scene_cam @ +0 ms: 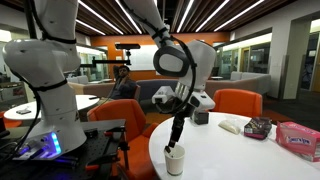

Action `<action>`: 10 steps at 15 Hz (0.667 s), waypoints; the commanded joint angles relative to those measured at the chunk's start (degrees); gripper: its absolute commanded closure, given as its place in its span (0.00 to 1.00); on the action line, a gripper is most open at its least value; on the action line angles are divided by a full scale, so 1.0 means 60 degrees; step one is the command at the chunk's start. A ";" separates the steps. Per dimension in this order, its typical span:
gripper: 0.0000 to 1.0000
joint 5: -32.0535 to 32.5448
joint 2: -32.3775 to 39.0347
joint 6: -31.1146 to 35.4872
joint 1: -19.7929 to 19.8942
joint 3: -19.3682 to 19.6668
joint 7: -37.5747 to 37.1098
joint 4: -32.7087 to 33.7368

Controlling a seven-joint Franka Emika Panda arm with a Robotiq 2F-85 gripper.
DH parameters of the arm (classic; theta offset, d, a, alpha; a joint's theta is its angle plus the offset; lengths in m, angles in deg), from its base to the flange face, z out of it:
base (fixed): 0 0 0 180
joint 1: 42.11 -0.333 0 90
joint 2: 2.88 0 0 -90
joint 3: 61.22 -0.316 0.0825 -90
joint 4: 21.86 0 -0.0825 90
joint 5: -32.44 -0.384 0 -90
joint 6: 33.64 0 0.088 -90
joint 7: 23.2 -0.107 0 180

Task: Take the marker out of the white cup

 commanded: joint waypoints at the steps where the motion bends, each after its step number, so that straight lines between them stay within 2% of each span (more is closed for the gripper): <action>1: 0.31 -0.0257 0.0489 -0.0363 0.0333 -0.0285 -0.0086 0.0522; 4: 0.32 -0.0226 0.0806 -0.0337 0.0398 -0.0354 -0.0183 0.0702; 6: 0.29 -0.0190 0.0968 -0.0242 0.0373 -0.0397 -0.0213 0.0703; 7: 0.24 -0.0202 0.1039 -0.0215 0.0360 -0.0442 -0.0205 0.0677; 10: 0.22 -0.0330 0.1128 -0.0076 0.0354 -0.0665 -0.0133 0.0585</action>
